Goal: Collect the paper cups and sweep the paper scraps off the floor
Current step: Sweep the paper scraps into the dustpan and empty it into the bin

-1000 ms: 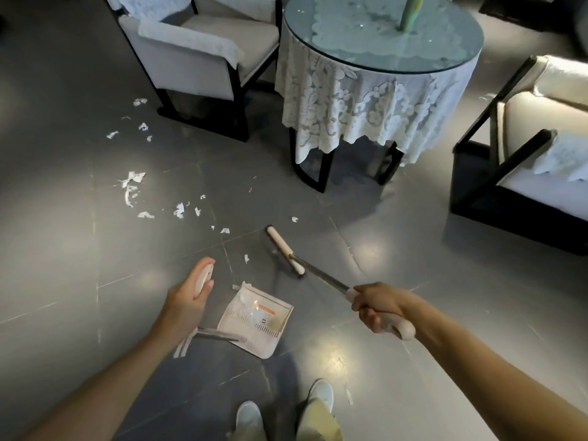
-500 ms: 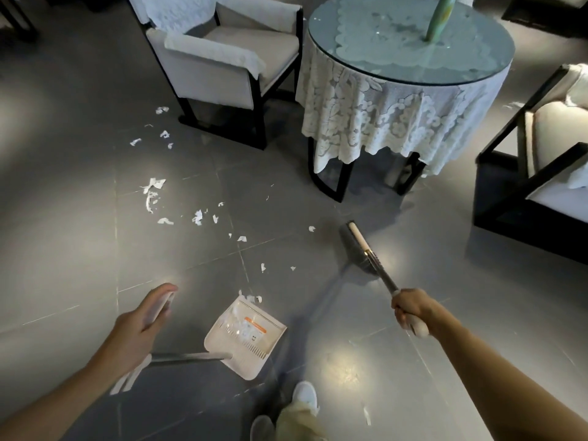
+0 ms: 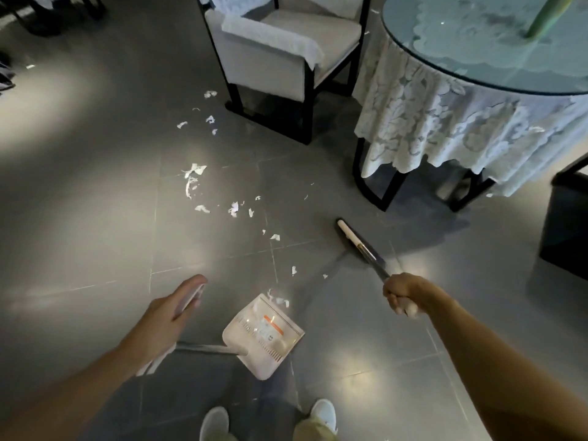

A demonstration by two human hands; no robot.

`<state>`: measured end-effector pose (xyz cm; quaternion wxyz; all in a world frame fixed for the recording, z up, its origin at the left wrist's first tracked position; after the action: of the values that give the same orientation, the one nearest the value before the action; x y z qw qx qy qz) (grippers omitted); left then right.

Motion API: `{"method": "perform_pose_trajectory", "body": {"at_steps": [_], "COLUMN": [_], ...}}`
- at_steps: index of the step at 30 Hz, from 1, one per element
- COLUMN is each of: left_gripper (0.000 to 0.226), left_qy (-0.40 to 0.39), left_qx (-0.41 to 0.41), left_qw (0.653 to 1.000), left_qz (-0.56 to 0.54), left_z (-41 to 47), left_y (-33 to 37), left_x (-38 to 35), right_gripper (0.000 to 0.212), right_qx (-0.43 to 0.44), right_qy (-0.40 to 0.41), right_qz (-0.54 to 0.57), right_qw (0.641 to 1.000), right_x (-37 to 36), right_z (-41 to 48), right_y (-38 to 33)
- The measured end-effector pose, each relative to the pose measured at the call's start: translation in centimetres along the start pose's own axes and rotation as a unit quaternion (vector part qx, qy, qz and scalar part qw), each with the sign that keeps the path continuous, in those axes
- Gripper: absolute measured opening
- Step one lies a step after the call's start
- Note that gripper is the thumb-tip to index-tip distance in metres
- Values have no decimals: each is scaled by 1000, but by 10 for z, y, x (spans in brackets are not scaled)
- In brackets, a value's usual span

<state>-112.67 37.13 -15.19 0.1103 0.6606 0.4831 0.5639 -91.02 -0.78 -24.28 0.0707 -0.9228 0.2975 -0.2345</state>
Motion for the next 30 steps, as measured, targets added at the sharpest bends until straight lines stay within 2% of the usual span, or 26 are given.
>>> {"method": "perform_pose_trajectory", "body": {"at_steps": [3,5,8,13,17,19,21,24,25,27,30], "left_gripper": [34,34,33,37,35,35,36,37,37,35,34], "left_qy": [-15,-25,-41,-47,-53,-60,-60,-60,-62,-65,-65], "left_qx": [-12,-29,-65,-76,-127,-131,-139,-170,-172,-169,-170], "left_qw": [1000,999,997,995,990,989,988,983,982,983,982], "left_qz": [15,27,28,38,23,23,28,35,34,35,47], "left_z": [1,-2,-13,-22,-22,-20,-18,-17,-16,-13,-9], "left_y": [-9,-14,-19,-57,-51,-46,-42,-39,-40,-44,-50], "left_x": [3,2,7,38,44,39,37,40,43,49,59], "right_gripper": [12,25,45,45,46,38,21,17,18,27,43], "right_qx": [10,43,49,44,47,31,-8,-93,-103,-89,-39], "right_qy": [-24,-35,-58,-73,-119,-150,-184,-220,-219,-199,-160], "right_qz": [-46,-69,-69,-160,-164,-125,-36,203,253,255,176], "right_qw": [999,996,995,983,978,980,982,949,937,942,970], "right_x": [-30,-55,-100,-183,-252,-275,-281,-271,-266,-259,-259], "right_z": [-13,-27,-53,-113,-161,-180,-201,-234,-242,-249,-249], "right_y": [-14,-20,-16,-14,-13,-10,-3,10,13,15,3]}}
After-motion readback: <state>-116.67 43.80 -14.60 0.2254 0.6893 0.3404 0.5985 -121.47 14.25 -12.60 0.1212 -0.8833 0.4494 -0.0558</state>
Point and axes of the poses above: each hand's wrist, its own z-axis towards the middle knuckle, its own x-axis out of the back of the hand, y = z × x, the point moved 10 cm from there along z, towards the middle knuckle, and after that the axes turned 3 degrees about z, right-handed, at the moved point
